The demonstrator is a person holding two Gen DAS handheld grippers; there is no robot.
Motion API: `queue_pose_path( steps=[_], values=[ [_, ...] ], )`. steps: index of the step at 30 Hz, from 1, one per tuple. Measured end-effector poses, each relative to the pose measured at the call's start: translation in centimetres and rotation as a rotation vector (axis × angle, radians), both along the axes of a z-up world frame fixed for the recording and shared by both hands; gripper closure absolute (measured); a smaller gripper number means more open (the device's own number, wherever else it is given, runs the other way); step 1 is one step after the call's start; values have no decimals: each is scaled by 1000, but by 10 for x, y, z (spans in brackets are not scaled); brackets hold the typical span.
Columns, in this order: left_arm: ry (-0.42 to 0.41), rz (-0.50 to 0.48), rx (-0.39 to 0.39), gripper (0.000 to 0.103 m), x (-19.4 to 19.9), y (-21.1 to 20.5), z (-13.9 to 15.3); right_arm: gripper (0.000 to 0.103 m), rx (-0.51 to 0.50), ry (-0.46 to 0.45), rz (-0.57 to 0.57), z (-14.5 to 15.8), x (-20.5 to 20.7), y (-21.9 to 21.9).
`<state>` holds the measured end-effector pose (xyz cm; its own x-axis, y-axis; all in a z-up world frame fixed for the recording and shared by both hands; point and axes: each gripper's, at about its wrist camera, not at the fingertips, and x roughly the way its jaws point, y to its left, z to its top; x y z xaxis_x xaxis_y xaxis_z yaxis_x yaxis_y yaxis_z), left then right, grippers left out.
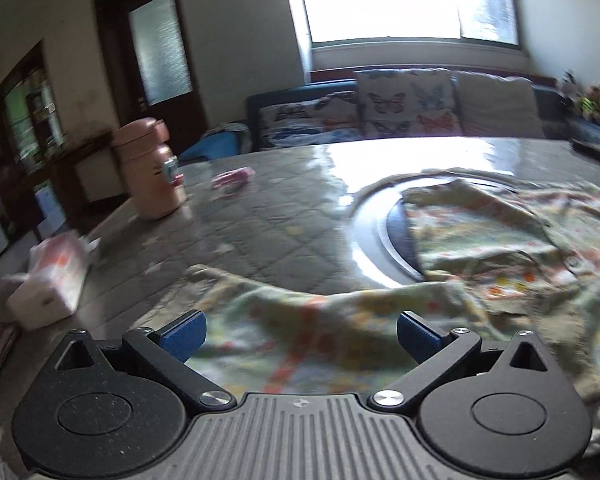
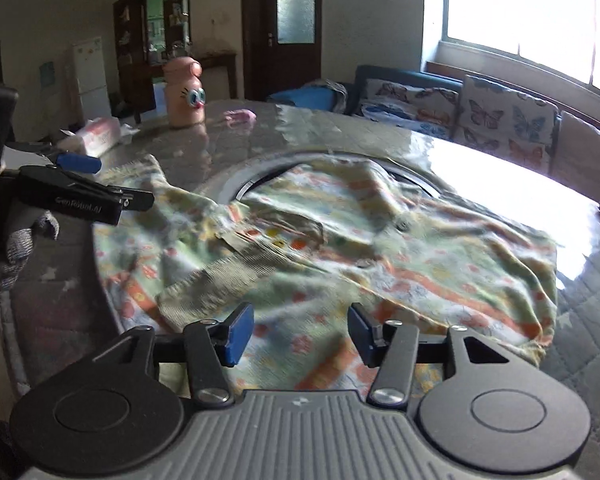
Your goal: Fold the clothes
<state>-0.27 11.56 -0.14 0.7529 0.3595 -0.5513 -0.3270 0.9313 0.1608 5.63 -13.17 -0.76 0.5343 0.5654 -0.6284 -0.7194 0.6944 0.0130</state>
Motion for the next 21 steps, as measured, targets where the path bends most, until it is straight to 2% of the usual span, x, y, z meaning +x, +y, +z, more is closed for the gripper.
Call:
queue_pose_path(
  steps=[5,7,12,13,16,17,19,21],
  values=[
    [-19,149,-41,2,-7,46,3,45,-13,25,8,-6,-2,4],
    [-26,199,-54,6,-9,64,4,45,-1,35,4,-4,-2,2],
    [-18,297,-151,26,-7,104,0,45,19,24,-15,4,-1,-6],
    [-16,305,-175,29,-7,108,-2,45,23,24,-19,5,-1,-7],
    [-7,309,-230,46,-6,117,-8,45,34,30,-29,7,-1,-10],
    [0,305,-240,50,-6,118,-10,45,38,35,-33,7,0,-12],
    [-3,298,-229,52,-6,115,-11,45,43,39,-40,7,-1,-14],
    [-9,290,-221,66,-7,113,-11,45,46,41,-49,7,-1,-15]
  ],
)
